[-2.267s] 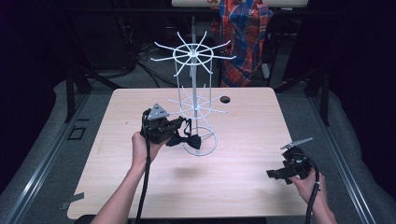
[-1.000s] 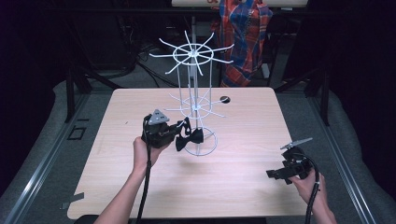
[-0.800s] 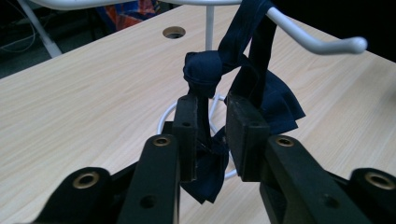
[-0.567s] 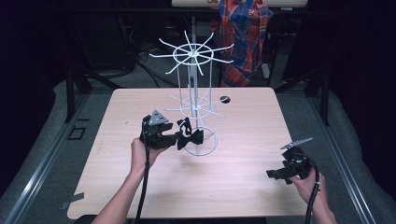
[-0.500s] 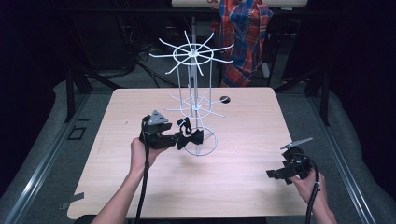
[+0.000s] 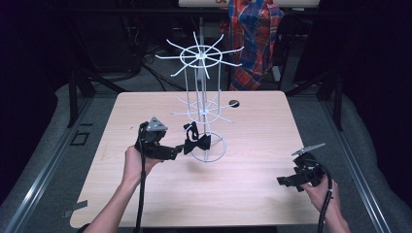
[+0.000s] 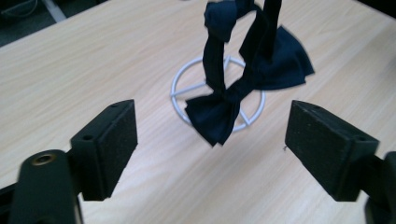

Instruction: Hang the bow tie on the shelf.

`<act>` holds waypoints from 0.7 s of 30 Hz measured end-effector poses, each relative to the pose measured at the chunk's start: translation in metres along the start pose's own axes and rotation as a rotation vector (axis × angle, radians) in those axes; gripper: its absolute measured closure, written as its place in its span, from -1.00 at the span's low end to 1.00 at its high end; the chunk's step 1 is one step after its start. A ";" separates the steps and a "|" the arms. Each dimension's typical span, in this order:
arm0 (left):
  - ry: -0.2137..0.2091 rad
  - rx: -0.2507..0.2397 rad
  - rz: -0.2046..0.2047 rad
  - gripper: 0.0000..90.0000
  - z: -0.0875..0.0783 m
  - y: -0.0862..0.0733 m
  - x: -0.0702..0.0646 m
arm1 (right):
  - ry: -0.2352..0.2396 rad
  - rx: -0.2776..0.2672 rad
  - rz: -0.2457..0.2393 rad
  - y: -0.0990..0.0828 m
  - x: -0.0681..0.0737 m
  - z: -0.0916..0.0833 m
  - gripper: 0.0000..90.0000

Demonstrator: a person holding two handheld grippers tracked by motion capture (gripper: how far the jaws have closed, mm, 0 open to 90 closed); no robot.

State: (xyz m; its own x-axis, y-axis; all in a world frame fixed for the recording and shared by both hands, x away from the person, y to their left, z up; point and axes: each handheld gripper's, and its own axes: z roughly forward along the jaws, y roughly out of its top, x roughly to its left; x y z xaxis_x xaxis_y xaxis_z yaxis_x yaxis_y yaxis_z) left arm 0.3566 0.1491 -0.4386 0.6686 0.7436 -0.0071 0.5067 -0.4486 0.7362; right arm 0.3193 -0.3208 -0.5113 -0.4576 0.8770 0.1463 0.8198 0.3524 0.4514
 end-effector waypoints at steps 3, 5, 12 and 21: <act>-0.002 0.028 -0.007 -0.70 -0.009 -0.006 0.002 | 0.006 -0.012 -0.004 0.000 0.000 0.000 -0.73; 0.006 0.026 -0.018 -0.73 -0.015 -0.009 0.005 | 0.004 -0.017 -0.004 0.000 0.000 -0.001 -0.75; 0.032 0.028 -0.045 -0.82 -0.028 -0.020 0.012 | -0.006 -0.022 -0.003 0.000 0.001 -0.002 -0.80; 0.069 0.048 -0.095 -0.98 -0.039 -0.039 0.021 | -0.003 -0.008 -0.022 0.001 0.003 -0.001 -0.85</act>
State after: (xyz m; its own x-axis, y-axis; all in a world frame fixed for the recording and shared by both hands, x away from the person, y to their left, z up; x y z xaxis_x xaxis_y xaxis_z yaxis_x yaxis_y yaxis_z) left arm 0.3294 0.2016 -0.4409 0.5779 0.8157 -0.0277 0.5930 -0.3963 0.7010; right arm 0.3181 -0.3188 -0.5096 -0.4743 0.8701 0.1342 0.8068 0.3686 0.4617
